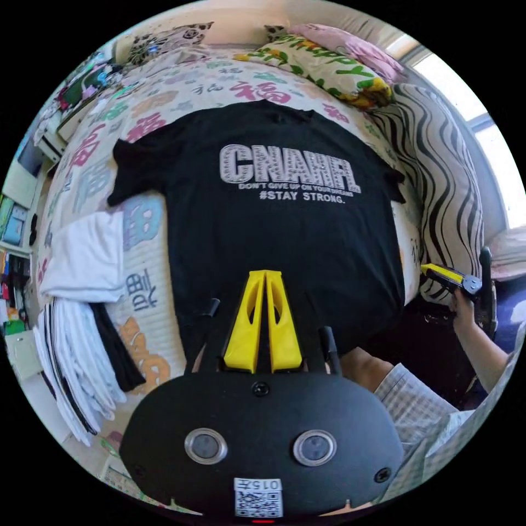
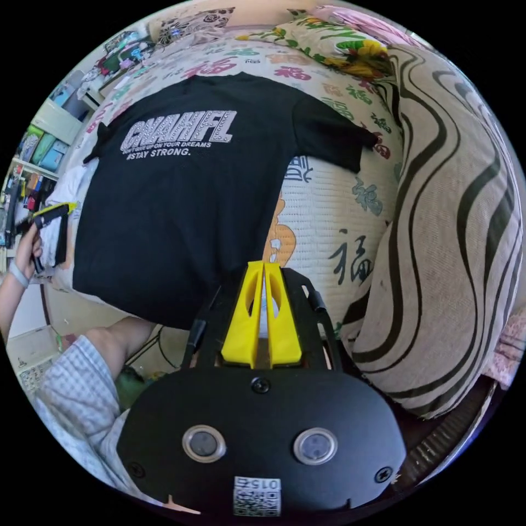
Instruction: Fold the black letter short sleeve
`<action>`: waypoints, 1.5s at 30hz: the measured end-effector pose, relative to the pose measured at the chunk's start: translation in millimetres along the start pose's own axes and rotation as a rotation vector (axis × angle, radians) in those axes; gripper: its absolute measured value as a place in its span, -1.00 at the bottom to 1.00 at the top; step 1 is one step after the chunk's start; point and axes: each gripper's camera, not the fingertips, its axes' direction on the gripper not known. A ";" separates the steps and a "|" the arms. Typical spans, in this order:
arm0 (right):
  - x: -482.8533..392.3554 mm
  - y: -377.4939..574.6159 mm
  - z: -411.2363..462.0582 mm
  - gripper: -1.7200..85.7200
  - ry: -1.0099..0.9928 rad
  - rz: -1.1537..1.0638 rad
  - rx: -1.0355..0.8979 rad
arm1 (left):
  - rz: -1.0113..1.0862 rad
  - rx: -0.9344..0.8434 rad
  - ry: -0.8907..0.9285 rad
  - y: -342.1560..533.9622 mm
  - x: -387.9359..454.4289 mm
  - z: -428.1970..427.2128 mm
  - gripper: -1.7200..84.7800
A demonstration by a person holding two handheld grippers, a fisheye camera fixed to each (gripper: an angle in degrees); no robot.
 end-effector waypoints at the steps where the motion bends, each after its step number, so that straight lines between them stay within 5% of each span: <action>1: -2.9 -0.5 1.5 -0.97 0.008 -0.006 0.000 | 0.021 -0.010 0.013 -8.4 9.7 10.7 -0.97; 6: -25.0 4.7 38.4 -0.97 -0.054 -0.072 -0.188 | 0.090 -0.184 0.012 -45.2 65.3 109.7 -0.97; 11: -33.5 35.4 25.0 -0.97 0.014 -0.064 -0.087 | 0.081 -0.149 0.040 -59.1 79.0 145.3 -0.98; 16: 2.7 47.5 -2.9 -0.96 -0.181 0.067 -0.093 | 0.130 -0.320 0.164 -118.6 90.3 165.0 -0.97; 24: 107.6 9.5 -56.7 -0.84 -0.036 0.363 0.190 | 0.544 0.038 0.275 -348.2 256.5 173.6 -0.80; 33: 152.7 -28.9 -49.4 -0.79 -0.037 0.425 0.147 | 0.925 -0.200 0.242 -490.2 440.8 303.1 -0.76; 38: 158.3 -27.1 -49.0 -0.84 -0.085 0.407 0.123 | 0.941 -0.355 0.196 -512.0 466.2 368.2 -0.88; 45: 163.1 -13.5 -73.1 -0.95 -0.095 0.388 0.156 | 0.725 -0.155 0.284 -570.4 423.1 357.9 -0.97</action>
